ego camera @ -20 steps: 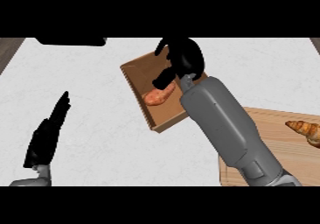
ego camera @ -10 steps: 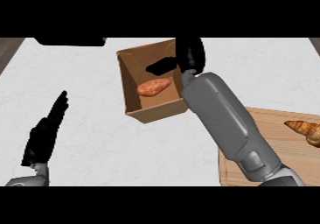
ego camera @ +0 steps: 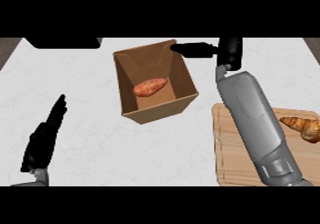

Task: Pick the sweet potato from the cutting board and place it in the cardboard box

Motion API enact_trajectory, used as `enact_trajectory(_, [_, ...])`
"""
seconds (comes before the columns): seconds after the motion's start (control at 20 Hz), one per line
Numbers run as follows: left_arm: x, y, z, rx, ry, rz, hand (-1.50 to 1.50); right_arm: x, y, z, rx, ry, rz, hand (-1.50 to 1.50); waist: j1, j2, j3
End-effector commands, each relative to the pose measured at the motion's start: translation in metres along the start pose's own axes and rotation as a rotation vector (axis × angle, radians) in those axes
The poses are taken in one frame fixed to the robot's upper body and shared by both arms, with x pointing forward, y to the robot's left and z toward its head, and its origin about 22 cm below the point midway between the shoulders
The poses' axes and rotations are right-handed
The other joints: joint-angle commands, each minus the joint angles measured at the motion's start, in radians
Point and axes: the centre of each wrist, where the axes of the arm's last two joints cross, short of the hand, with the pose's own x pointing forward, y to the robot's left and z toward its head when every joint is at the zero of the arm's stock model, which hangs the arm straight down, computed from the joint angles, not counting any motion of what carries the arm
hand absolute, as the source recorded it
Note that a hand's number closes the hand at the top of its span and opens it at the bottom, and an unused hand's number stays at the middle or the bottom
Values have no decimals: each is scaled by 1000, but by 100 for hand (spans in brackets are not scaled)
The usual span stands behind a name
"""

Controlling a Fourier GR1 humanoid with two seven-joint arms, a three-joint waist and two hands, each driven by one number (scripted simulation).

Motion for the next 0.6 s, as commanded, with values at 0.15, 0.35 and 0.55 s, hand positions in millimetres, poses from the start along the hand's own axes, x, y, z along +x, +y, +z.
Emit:
enact_trajectory(0.15, [-12,11,6,20,33,16,0,-18,-101,-6,-181,14,-69,-150,-19,-6,-1])
enact_trajectory(0.35, [-4,10,5,2,9,10,0,-46,-164,12,-219,-7,-101,-150,-23,-5,0])
enact_trajectory(0.55, [1,12,-4,9,5,9,0,-71,-244,15,-163,-22,-88,-150,-21,0,1])
